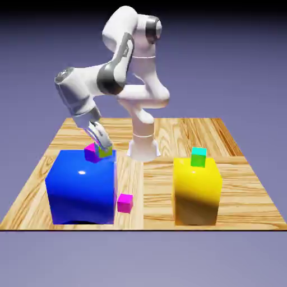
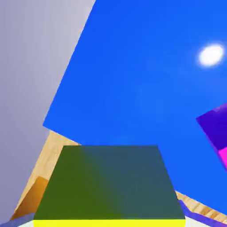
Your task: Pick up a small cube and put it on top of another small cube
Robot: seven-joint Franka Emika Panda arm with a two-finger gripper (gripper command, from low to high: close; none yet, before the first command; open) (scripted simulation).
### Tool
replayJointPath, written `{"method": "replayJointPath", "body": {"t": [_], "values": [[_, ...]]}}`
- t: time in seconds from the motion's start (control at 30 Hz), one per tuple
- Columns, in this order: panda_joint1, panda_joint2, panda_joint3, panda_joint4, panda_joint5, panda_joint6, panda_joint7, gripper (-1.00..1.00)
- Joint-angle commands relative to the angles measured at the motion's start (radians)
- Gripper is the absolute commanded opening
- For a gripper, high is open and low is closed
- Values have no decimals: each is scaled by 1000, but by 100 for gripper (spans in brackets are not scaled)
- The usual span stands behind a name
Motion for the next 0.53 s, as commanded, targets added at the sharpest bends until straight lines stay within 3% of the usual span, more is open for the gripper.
{"method": "replayJointPath", "body": {"t": [0.0, 0.1, 0.27, 0.3, 0.5], "values": [[-31, -29, -1, -8, -22, -27, 36, -100], [-57, -65, -18, -6, -35, -68, 61, -100], [-45, -38, -6, -157, -9, 107, 38, -100], [-45, -38, -6, -157, -9, 107, 38, 100], [-57, -65, -18, -6, -35, -68, 61, 100]]}}
